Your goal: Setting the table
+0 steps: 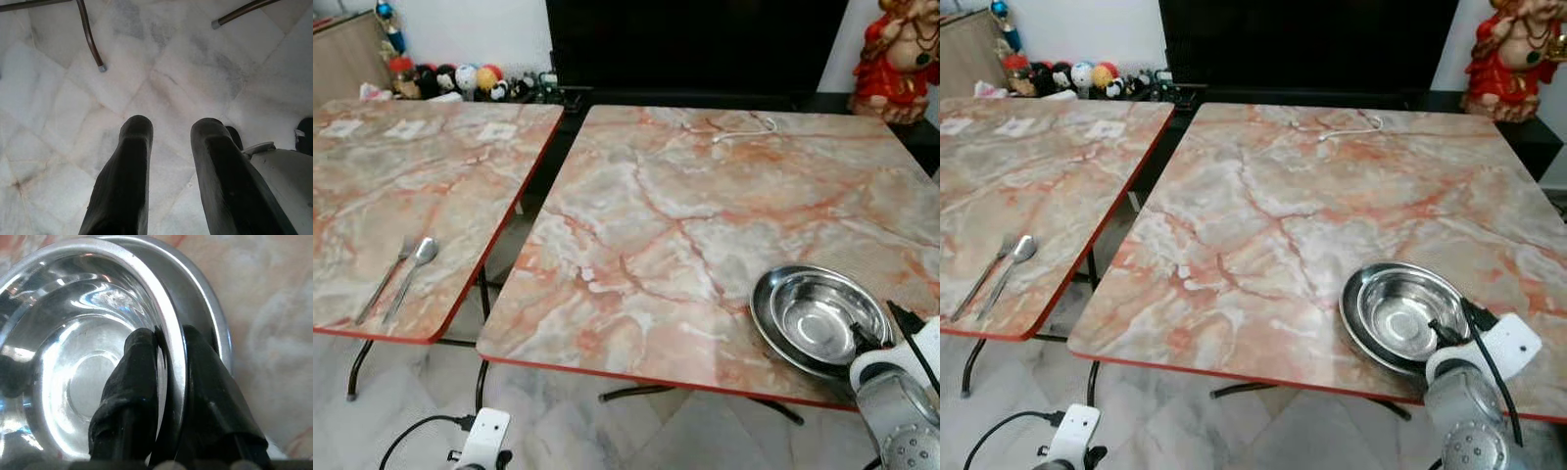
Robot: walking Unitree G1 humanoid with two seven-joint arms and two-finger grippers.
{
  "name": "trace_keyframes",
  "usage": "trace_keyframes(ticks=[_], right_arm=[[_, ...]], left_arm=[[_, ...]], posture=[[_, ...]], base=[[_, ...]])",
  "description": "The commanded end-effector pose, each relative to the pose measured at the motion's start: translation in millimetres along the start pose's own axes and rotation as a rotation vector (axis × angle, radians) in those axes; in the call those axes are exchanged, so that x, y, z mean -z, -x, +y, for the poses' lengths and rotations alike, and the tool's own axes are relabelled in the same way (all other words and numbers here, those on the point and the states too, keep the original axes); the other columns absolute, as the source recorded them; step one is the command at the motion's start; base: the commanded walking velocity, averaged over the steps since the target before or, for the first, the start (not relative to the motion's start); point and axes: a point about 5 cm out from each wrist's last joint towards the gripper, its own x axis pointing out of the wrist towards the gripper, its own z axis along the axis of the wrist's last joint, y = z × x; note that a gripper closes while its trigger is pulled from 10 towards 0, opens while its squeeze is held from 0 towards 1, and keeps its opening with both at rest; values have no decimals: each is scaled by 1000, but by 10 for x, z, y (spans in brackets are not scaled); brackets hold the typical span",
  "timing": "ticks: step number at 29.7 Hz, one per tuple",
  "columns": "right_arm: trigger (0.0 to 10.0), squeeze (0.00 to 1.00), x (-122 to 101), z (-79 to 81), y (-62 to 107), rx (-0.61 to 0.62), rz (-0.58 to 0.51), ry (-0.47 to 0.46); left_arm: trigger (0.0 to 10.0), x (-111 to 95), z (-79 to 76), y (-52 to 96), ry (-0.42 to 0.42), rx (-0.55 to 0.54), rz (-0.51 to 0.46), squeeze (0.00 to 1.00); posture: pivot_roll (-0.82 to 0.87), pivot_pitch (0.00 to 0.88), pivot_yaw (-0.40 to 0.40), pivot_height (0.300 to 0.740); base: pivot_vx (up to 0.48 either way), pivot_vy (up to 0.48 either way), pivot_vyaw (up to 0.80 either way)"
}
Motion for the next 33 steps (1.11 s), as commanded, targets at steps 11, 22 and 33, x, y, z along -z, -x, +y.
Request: trace_keyframes(ticks=[11,22,33], right_arm=[[10000,0,-112,133,32,-33,-69,-11],[10000,0,-149,75,17,3,-91,21],[10000,0,-187,38,26,39,-124,80]], left_arm=[[10000,36,16,5,4,-6,23,0],[10000,41,9,6,4,-3,24,0],[10000,46,15,8,5,-3,25,0]], posture=[[32,3,4,740],[31,4,3,740],[31,4,3,740]], base=[[0,0,0],[0,0,0],[0,0,0]])
